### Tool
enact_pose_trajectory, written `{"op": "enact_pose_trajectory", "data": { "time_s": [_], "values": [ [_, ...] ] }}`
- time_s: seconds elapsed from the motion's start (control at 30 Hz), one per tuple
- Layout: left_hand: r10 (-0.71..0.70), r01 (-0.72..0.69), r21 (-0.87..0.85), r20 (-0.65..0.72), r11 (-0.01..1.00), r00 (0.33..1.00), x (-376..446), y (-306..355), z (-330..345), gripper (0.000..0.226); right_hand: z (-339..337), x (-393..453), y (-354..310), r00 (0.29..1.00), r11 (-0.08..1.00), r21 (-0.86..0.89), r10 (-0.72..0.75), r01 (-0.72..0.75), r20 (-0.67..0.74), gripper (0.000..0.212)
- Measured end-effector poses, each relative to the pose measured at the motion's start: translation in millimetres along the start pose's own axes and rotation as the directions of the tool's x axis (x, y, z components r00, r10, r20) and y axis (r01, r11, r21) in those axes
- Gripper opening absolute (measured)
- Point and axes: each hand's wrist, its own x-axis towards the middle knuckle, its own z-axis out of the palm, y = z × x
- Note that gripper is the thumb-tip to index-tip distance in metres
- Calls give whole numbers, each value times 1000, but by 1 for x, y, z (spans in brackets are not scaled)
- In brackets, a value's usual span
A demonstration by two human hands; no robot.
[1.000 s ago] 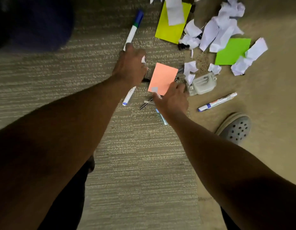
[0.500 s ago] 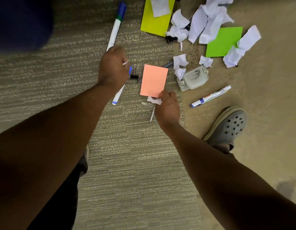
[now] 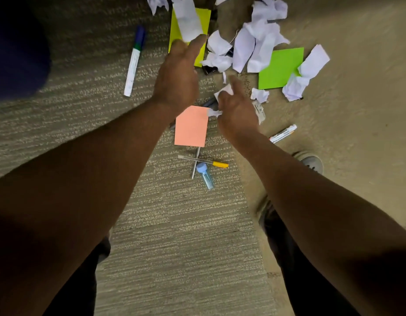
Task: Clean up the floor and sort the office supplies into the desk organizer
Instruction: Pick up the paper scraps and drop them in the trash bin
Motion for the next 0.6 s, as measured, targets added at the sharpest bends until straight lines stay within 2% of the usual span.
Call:
{"op": "enact_pose_trajectory", "data": {
  "time_s": [0.1,0.2,0.3,0.37,0.5,0.6],
  "values": [
    [75,-100,142,169,985,983,23,20,1,74,3,7,-8,998,987,-157,-25,34,59,36],
    [133,-204,254,270,946,953,41,31,12,54,4,8,-8,998,983,-170,-59,64,35,32],
    [48,-108,287,209,952,977,55,35,18,35,1,9,-1,996,994,-65,-81,83,29,33],
    [52,-110,317,186,942,981,58,40,14,31,-3,7,4,998,998,35,-57,57,-15,29],
    [9,-10,107,6,994,1000,55,34,-4,25,-15,-6,14,992,974,214,95,-75,-85,17],
    [-120,113,-96,-73,989,990,41,32,-20,23,-21,-19,17,987,958,269,132,-103,-92,8]
  ]
}}
